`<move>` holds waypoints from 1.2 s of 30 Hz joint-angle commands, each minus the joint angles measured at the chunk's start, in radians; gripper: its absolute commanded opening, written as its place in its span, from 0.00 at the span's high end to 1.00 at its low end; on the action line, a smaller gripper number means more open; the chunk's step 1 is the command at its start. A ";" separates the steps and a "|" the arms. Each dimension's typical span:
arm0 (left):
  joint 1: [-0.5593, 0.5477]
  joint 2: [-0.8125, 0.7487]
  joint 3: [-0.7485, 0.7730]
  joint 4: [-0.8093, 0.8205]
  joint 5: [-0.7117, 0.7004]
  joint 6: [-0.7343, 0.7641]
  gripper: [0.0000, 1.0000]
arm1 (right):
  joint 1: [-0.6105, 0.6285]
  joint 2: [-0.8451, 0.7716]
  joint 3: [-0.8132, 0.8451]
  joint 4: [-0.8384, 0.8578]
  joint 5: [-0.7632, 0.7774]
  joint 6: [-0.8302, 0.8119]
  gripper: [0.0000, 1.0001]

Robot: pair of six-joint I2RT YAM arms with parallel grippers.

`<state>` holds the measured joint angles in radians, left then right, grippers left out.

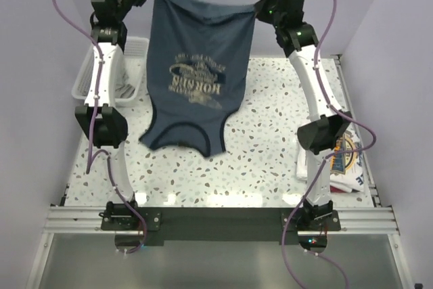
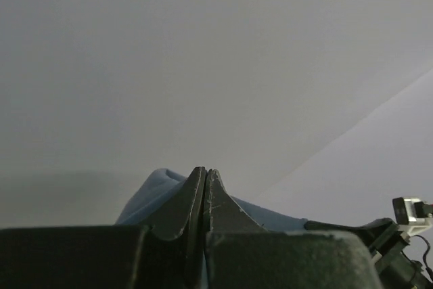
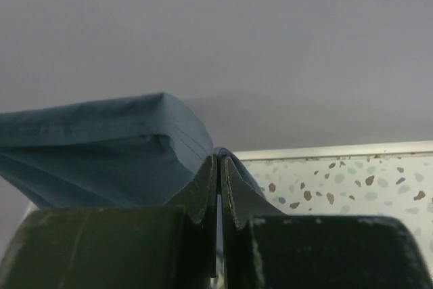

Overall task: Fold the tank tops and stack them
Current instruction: Flatten the tank top out

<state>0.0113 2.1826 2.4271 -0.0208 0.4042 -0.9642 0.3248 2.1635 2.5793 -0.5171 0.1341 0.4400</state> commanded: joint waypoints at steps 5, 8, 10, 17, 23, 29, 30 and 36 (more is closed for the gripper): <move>0.021 -0.262 -0.029 0.297 0.031 0.025 1.00 | -0.148 -0.341 -0.079 0.287 -0.030 0.048 1.00; 0.029 -0.290 -0.153 0.314 0.067 0.010 1.00 | -0.164 -0.425 -0.209 0.265 -0.042 0.049 1.00; 0.026 -0.343 -0.282 0.379 0.099 -0.008 1.00 | -0.167 -0.520 -0.411 0.302 -0.042 0.054 1.00; 0.018 -0.640 -1.016 0.528 0.093 0.007 1.00 | -0.181 -0.755 -0.960 0.304 -0.096 0.101 1.00; -0.031 -0.838 -1.551 0.558 0.128 0.044 1.00 | -0.182 -1.011 -1.511 0.226 -0.119 0.195 1.00; -0.089 -1.039 -1.922 0.350 0.078 0.045 1.00 | -0.181 -1.315 -1.838 0.013 -0.131 0.215 1.00; -0.100 -1.058 -1.948 0.305 0.035 0.045 1.00 | -0.181 -1.361 -1.884 -0.045 -0.119 0.215 1.00; -0.139 -1.202 -2.097 0.113 -0.051 0.036 1.00 | -0.181 -1.432 -2.004 -0.136 -0.158 0.204 1.00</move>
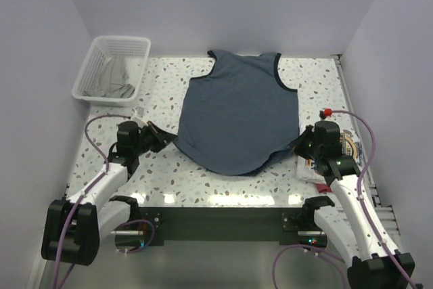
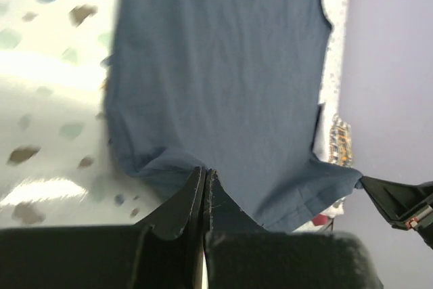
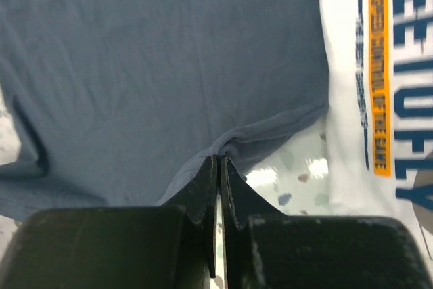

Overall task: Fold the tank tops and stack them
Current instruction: Flatten the tank top out

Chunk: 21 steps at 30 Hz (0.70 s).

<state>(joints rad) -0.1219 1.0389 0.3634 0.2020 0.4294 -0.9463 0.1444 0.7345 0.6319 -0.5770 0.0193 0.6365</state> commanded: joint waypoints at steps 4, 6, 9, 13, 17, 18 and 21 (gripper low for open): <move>-0.004 -0.148 -0.073 -0.232 -0.121 0.047 1.00 | 0.000 -0.038 -0.110 -0.090 -0.111 0.038 1.00; -0.004 -0.181 -0.073 -0.295 -0.139 0.058 1.00 | 0.000 -0.078 -0.121 -0.124 -0.117 0.057 1.00; -0.004 -0.204 -0.073 -0.355 -0.147 0.078 1.00 | 0.000 -0.125 -0.094 -0.214 -0.107 0.057 1.00; -0.004 -0.209 -0.047 -0.447 -0.191 0.119 1.00 | 0.000 -0.176 -0.035 -0.336 -0.119 0.069 1.00; -0.004 -0.205 0.015 -0.530 -0.233 0.158 1.00 | 0.000 -0.196 0.035 -0.443 -0.101 0.084 1.00; -0.004 -0.204 0.035 -0.547 -0.247 0.170 1.00 | 0.000 -0.196 0.049 -0.478 -0.096 0.084 1.00; 0.001 -0.201 0.107 -0.595 -0.303 0.205 1.00 | 0.000 -0.187 0.098 -0.538 -0.070 0.077 1.00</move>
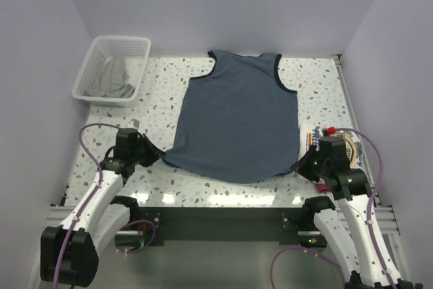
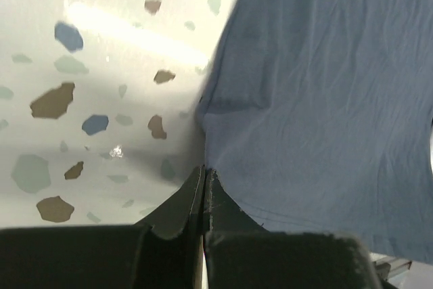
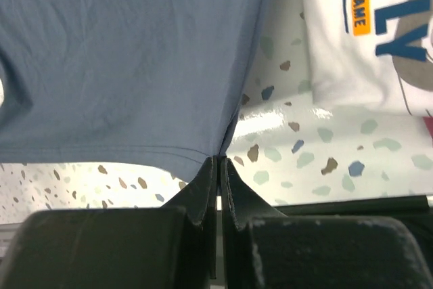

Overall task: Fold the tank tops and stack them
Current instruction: Flatten the tank top out

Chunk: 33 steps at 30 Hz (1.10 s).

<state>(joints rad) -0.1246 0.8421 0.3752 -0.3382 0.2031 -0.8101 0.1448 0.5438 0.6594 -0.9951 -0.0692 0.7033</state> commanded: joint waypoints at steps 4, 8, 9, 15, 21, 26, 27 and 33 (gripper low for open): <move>0.055 0.015 0.142 -0.065 -0.044 0.104 1.00 | -0.001 0.044 0.118 -0.152 0.052 -0.001 1.00; 0.120 0.055 0.160 -0.030 0.015 0.135 1.00 | -0.001 0.126 0.157 -0.062 0.066 -0.019 1.00; 0.125 0.067 0.166 -0.021 0.019 0.135 1.00 | -0.001 0.151 0.158 -0.030 0.083 -0.019 1.00; 0.125 0.257 0.240 0.171 0.104 0.040 1.00 | -0.001 0.468 0.203 0.263 0.054 -0.010 1.00; 0.125 0.354 0.346 0.163 0.107 0.069 1.00 | -0.002 0.549 0.211 0.264 0.032 -0.047 1.00; 0.154 0.293 0.337 0.012 0.110 0.147 1.00 | -0.005 0.438 0.144 0.101 -0.036 -0.085 1.00; 0.154 0.263 0.318 -0.005 0.116 0.160 1.00 | -0.008 0.392 0.144 0.029 -0.044 -0.091 1.00; 0.169 0.190 0.320 -0.155 0.105 0.236 1.00 | -0.022 0.269 0.212 -0.235 0.048 -0.119 1.00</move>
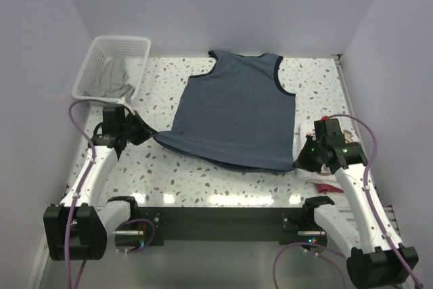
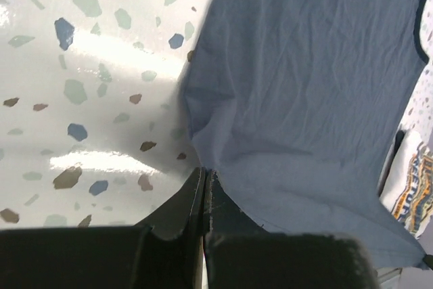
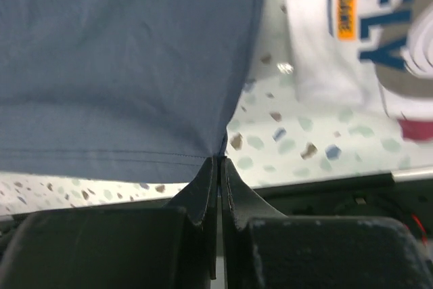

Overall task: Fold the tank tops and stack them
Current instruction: Flatten the tank top out

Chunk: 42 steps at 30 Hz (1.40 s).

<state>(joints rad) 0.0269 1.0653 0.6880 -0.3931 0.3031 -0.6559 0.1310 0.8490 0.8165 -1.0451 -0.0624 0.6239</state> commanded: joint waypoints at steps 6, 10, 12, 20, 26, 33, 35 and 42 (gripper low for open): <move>0.024 -0.019 0.053 -0.170 -0.088 0.134 1.00 | -0.007 -0.070 0.070 -0.312 0.069 -0.036 1.00; 0.024 -0.013 0.080 -0.230 -0.188 0.088 0.99 | -0.007 -0.051 0.111 -0.378 0.088 -0.026 1.00; 0.024 -0.005 0.091 -0.256 -0.220 0.062 0.93 | -0.007 -0.009 0.151 -0.427 0.148 -0.021 1.00; 0.024 -0.040 0.029 -0.279 -0.176 -0.002 0.94 | 0.002 0.018 0.095 -0.499 0.040 -0.003 1.00; 0.024 -0.091 -0.057 -0.305 -0.137 -0.039 0.91 | 0.002 -0.007 0.062 -0.539 -0.033 0.007 0.93; 0.024 -0.140 -0.076 -0.351 -0.140 -0.042 0.79 | 0.002 -0.045 0.049 -0.538 -0.115 0.008 0.73; 0.024 -0.148 -0.074 -0.355 -0.148 -0.036 0.66 | 0.001 -0.048 0.039 -0.540 -0.123 0.013 0.63; 0.024 -0.191 -0.024 -0.230 -0.053 -0.010 0.49 | 0.001 0.013 0.147 -0.316 -0.103 0.063 0.55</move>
<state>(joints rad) 0.0414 0.9058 0.6098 -0.7235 0.1818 -0.6865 0.1318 0.8349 0.8989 -1.3437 -0.1318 0.6479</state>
